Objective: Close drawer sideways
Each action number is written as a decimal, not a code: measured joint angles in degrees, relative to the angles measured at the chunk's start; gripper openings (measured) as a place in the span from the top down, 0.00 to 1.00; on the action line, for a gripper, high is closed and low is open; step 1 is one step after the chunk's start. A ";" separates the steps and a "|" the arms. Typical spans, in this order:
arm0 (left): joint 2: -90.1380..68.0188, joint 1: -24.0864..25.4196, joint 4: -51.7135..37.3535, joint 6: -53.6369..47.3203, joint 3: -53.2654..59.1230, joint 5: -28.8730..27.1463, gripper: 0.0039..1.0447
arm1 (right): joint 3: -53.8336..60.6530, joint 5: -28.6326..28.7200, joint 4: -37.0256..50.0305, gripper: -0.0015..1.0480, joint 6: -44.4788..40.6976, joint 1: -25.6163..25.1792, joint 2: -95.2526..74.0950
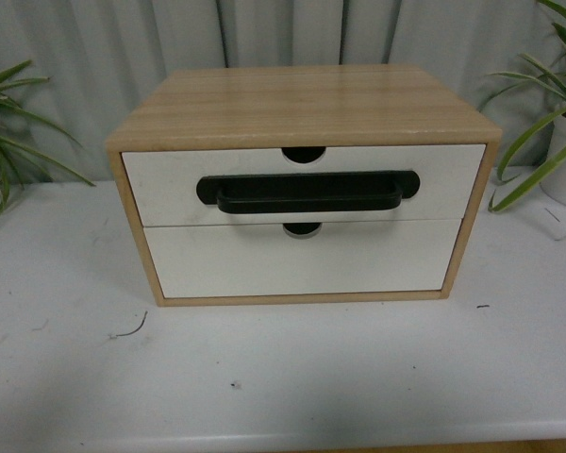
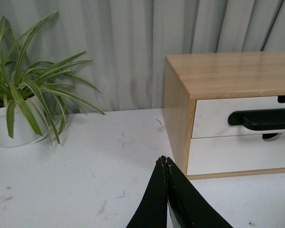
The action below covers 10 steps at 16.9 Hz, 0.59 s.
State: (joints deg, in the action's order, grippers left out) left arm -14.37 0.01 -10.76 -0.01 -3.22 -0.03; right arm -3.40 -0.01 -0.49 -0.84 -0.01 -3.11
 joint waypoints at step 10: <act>13.84 -0.02 10.78 0.00 2.51 0.00 0.99 | 2.64 0.00 0.28 0.98 0.22 0.00 2.91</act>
State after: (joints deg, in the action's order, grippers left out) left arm -0.54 -0.01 0.01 -0.01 -0.71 -0.03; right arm -0.75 -0.01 -0.21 -0.62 -0.01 -0.21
